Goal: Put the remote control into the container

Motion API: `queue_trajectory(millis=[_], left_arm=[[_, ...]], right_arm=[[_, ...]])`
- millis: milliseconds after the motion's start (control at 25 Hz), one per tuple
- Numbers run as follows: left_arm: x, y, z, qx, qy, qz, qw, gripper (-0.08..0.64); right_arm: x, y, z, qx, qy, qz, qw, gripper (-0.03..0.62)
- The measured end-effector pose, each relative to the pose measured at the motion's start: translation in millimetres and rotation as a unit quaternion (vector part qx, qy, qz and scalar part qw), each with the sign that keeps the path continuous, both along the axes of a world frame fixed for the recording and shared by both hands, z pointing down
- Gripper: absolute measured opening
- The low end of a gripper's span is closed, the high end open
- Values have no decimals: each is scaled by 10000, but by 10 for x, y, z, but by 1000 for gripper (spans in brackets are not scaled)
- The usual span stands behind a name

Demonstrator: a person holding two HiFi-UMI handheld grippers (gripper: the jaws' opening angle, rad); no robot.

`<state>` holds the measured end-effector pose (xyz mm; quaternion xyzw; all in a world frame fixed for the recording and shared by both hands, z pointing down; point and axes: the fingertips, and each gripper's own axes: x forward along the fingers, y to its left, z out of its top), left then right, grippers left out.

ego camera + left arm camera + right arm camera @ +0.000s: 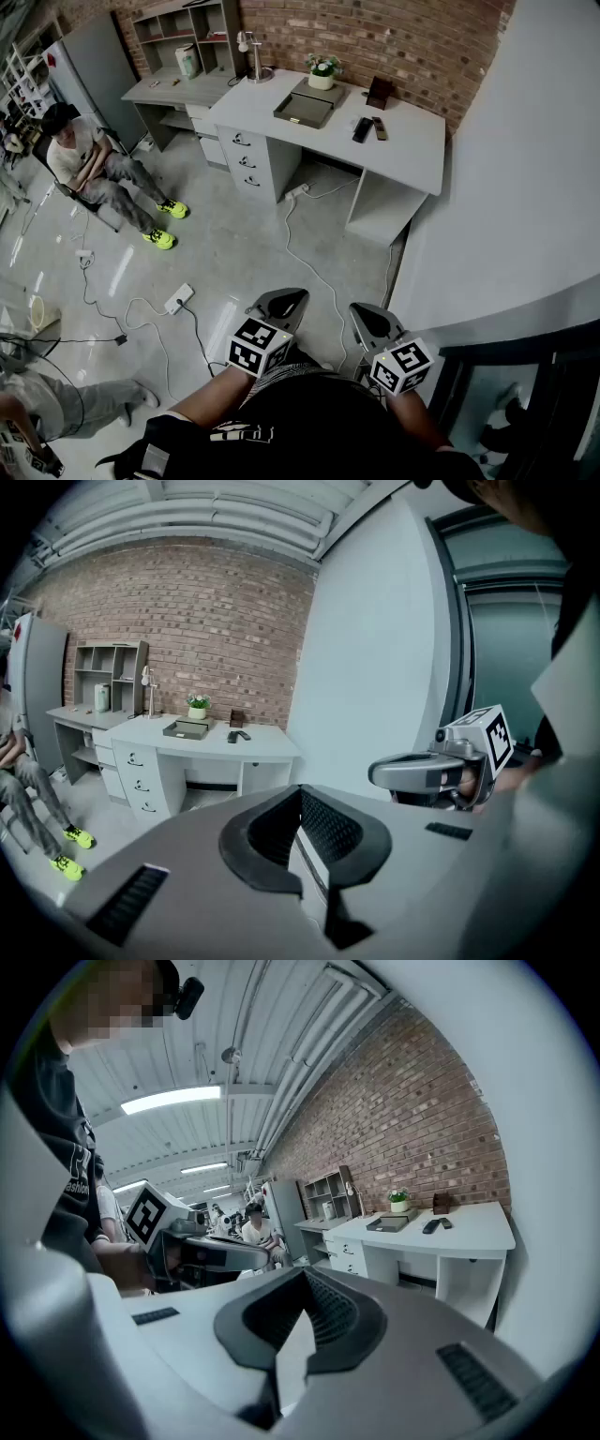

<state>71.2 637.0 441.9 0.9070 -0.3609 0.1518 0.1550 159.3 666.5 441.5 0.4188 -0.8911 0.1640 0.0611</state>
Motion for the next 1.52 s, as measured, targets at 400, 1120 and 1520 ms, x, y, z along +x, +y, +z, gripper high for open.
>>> queue_trajectory(millis=[400, 1120, 1520], left_arm=[[-45, -4, -19, 36, -3, -43, 10000, 5], [-200, -101, 191, -330, -96, -202, 9992, 5], [-455, -523, 195, -345, -60, -430, 9985, 5]], right_arm=[[-53, -12, 7, 0, 15, -50, 10000, 8], [-305, -180, 115, -104, -62, -298, 9995, 9], [-521, -630, 166, -214, 64, -480, 9986, 9]])
